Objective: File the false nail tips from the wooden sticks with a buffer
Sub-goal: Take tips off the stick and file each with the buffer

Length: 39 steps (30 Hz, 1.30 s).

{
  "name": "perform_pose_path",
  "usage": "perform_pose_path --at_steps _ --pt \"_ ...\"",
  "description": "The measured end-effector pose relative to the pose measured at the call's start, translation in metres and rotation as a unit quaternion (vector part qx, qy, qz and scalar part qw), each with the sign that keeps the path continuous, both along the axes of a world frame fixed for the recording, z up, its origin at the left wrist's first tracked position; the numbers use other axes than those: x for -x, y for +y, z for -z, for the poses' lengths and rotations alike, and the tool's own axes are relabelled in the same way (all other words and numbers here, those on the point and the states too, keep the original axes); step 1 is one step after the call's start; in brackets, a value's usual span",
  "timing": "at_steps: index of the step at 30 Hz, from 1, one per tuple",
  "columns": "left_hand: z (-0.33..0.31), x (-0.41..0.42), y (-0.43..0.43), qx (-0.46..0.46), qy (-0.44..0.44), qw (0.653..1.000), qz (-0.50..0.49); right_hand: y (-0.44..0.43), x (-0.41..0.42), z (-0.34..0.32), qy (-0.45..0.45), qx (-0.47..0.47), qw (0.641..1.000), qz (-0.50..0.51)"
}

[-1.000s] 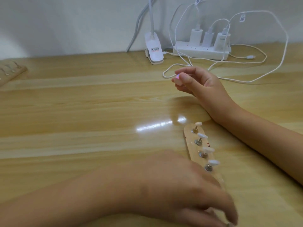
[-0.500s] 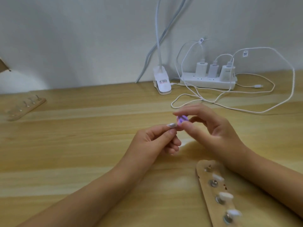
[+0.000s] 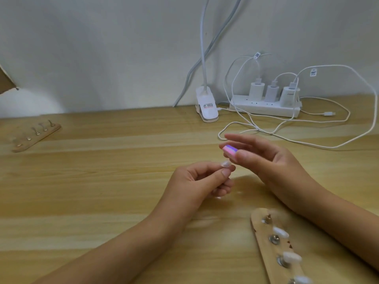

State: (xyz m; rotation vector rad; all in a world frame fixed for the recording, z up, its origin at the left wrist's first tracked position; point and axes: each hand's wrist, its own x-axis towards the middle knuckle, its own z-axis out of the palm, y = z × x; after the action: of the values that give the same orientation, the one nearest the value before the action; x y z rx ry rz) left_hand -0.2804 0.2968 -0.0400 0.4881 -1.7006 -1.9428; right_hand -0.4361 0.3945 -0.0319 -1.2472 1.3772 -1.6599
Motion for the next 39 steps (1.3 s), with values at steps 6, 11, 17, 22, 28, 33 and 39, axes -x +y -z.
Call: perform_pose_path --at_steps 6,11,17,22,28,33,39 --pt "0.001 -0.001 0.000 -0.001 0.009 1.000 0.004 -0.008 0.009 -0.004 -0.193 -0.020 0.981 0.012" --pt "0.000 0.000 0.000 0.014 0.005 1.000 -0.009 -0.008 0.008 -0.003 -0.181 -0.009 0.983 0.035" --pt "0.000 0.001 0.001 0.015 0.010 1.000 -0.011 -0.003 0.002 -0.002 -0.102 0.000 0.994 0.049" --pt "0.002 0.002 0.003 0.041 0.006 0.999 -0.019 0.000 -0.005 -0.004 -0.018 -0.010 0.999 0.038" --pt "0.003 0.002 0.004 0.038 0.003 0.999 -0.023 0.000 -0.008 -0.006 -0.018 0.024 0.998 0.060" --pt "0.001 0.002 0.004 0.033 0.008 0.999 -0.025 0.001 -0.008 -0.004 0.024 0.024 0.997 0.067" --pt "0.002 0.002 0.003 0.033 0.007 0.999 -0.026 0.003 -0.008 -0.004 0.053 0.019 0.997 0.046"
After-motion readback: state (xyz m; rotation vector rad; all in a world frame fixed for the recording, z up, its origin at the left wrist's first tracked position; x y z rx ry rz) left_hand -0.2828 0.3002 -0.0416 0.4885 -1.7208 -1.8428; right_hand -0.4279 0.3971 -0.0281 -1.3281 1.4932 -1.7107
